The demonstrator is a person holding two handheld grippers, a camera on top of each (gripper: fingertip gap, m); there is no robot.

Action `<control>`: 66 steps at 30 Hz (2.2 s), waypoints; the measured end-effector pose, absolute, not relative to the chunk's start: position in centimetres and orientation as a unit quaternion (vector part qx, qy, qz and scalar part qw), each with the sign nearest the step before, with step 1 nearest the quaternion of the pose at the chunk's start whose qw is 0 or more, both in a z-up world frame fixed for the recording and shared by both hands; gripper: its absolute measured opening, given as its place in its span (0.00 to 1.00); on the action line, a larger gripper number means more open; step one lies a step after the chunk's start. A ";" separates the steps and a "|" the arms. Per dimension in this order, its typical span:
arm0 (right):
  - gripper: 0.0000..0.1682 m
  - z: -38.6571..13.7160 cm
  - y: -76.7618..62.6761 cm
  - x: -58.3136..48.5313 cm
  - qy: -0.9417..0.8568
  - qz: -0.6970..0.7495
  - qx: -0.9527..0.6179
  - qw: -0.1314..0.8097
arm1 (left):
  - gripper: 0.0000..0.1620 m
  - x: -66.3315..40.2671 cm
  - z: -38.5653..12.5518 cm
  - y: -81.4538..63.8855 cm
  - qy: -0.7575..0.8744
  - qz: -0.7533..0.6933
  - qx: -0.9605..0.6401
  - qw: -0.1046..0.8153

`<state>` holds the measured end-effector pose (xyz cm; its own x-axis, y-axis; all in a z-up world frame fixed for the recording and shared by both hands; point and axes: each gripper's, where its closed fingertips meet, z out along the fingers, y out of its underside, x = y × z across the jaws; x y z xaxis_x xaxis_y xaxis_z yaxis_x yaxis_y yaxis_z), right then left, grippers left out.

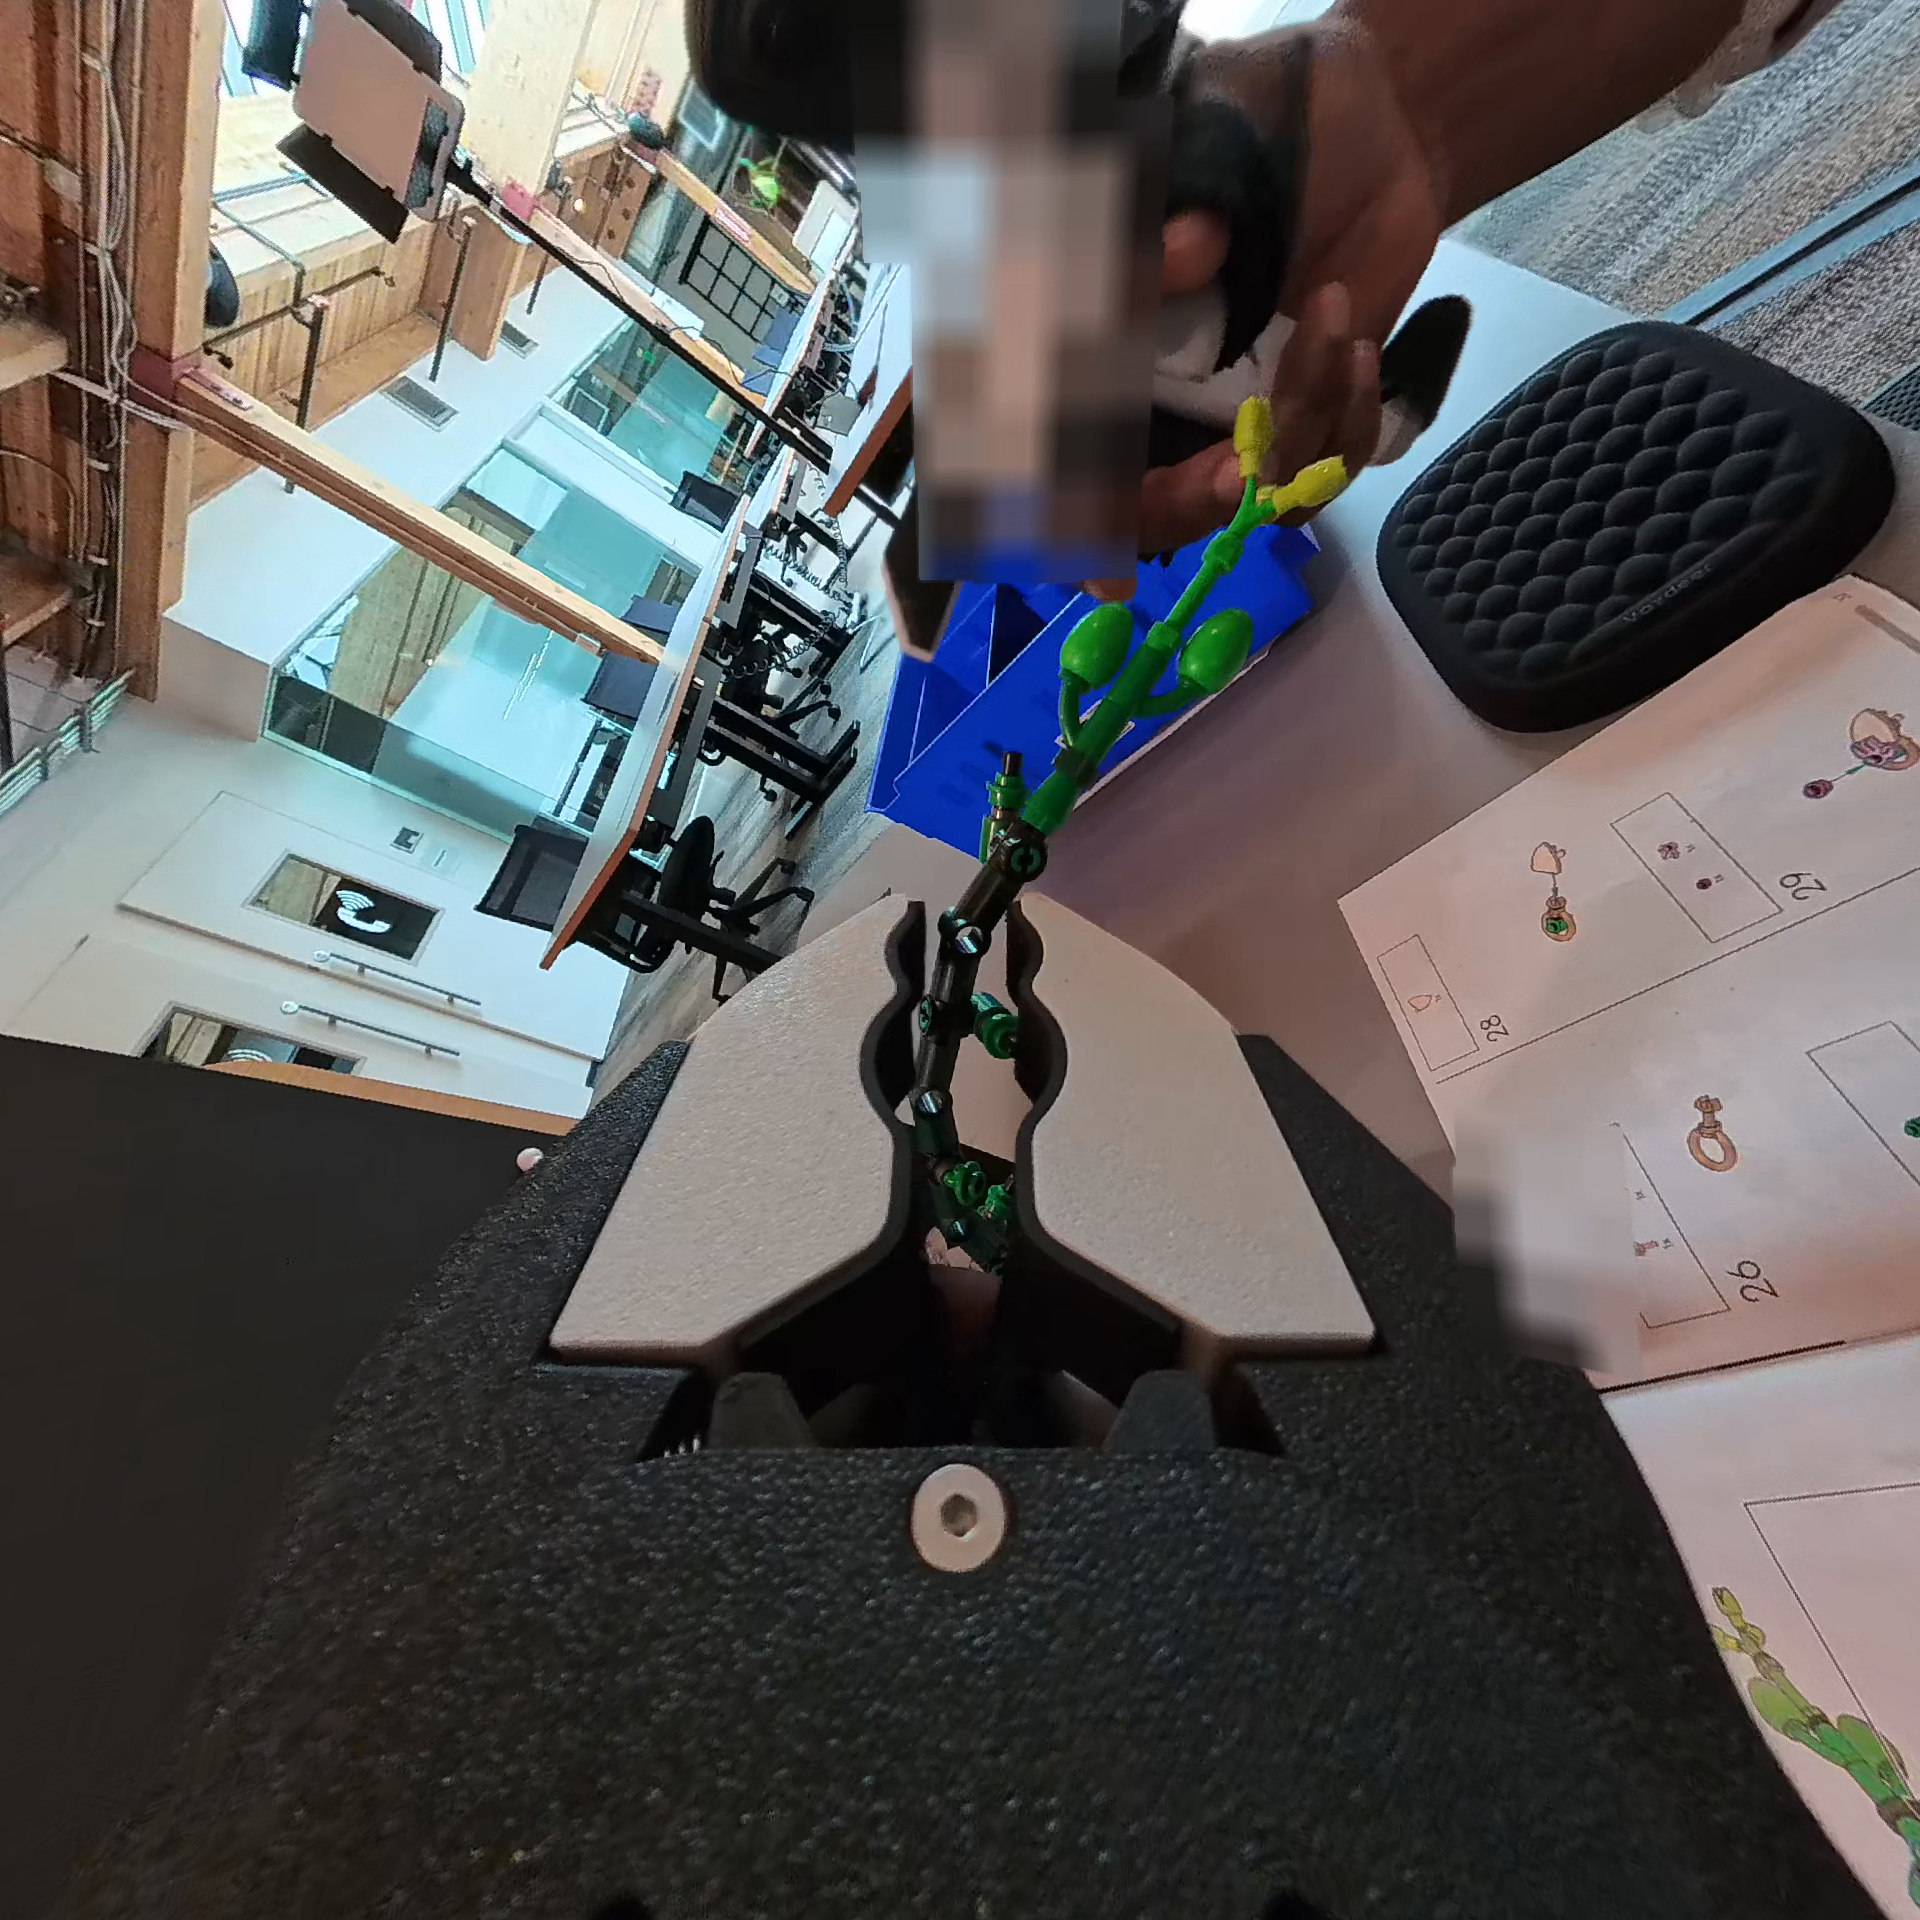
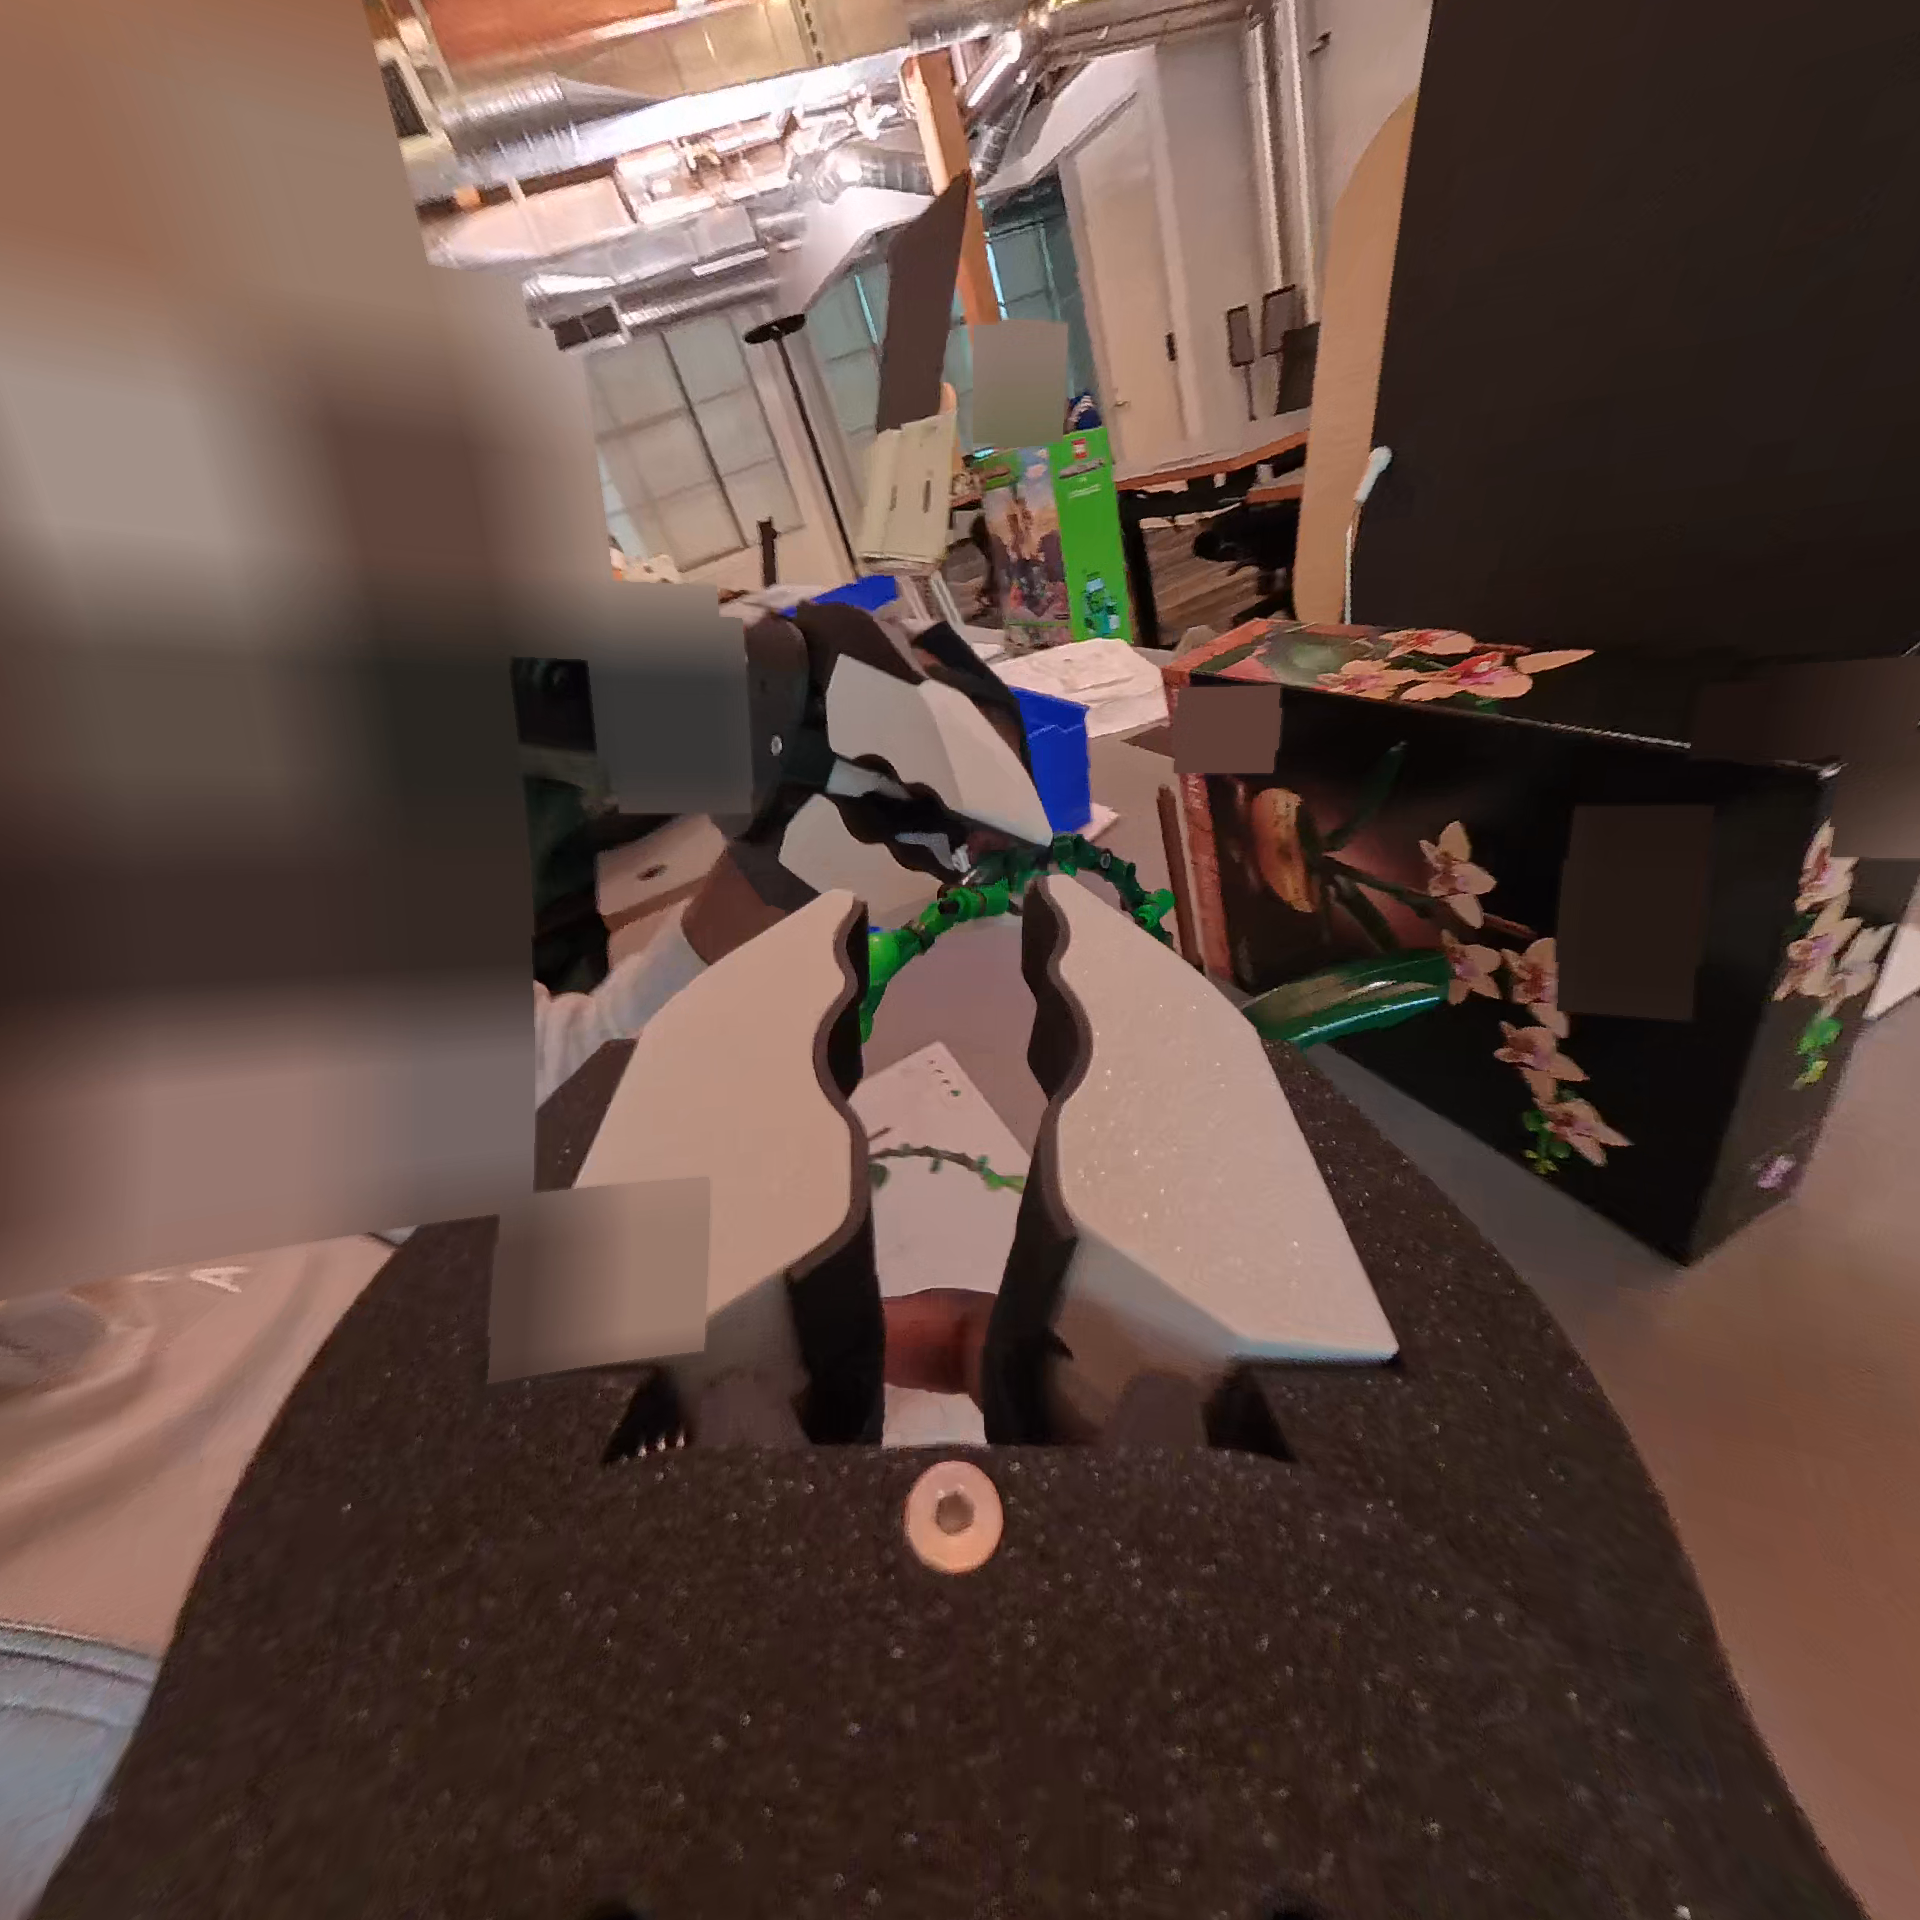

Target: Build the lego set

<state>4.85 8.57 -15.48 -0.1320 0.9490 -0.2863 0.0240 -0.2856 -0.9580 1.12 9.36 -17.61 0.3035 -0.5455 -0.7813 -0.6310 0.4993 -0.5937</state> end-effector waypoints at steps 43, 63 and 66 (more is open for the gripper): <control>0.16 -17.0 7.1 5.4 -0.498 0.063 -0.423 0.754 | 0.10 1.1 -17.3 9.2 0.591 0.045 -0.493 0.637; 0.19 -16.9 11.3 7.0 -0.466 0.059 -0.468 0.749 | 0.10 0.0 -16.7 9.5 0.578 0.055 -0.498 0.645; 0.20 -17.0 12.3 7.3 -0.455 0.058 -0.485 0.745 | 0.10 -0.1 -16.6 9.5 0.575 0.053 -0.499 0.647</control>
